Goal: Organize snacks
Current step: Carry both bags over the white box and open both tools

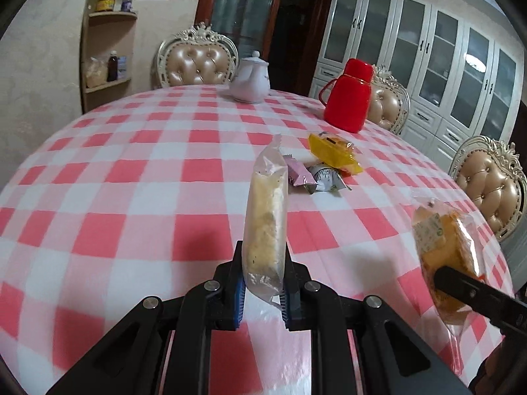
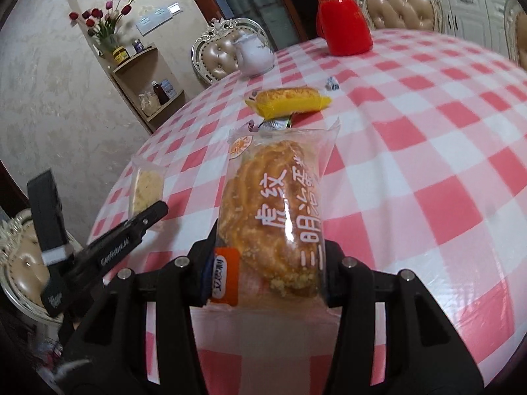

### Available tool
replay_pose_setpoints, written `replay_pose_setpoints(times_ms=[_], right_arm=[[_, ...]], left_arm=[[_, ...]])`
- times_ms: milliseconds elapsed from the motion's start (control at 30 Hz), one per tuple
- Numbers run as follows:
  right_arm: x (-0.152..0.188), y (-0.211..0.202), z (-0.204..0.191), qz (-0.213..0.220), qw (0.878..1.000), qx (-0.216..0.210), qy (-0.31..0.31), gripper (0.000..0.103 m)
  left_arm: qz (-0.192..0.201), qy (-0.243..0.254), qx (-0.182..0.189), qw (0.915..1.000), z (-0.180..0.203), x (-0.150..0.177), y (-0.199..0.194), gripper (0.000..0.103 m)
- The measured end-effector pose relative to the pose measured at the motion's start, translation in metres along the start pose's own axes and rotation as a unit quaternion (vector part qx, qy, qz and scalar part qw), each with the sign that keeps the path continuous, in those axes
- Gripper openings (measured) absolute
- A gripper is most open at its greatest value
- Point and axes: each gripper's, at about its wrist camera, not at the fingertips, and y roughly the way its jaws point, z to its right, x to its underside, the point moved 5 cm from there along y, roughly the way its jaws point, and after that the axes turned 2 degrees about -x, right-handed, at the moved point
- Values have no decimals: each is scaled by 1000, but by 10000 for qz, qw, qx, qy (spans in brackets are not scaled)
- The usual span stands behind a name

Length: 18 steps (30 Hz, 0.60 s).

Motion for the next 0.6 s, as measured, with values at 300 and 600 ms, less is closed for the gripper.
replay_pose_setpoints(times_ms=[300,600], right_arm=[[11,6,-18,-189,9993,-258,-184,51],[29,7,-56,-381,9930,-893,-669,51]], left_arm=[[320,239,-623,9973,7,24,-44,18],[225,307,-989,9944,-1,51,-94,18]])
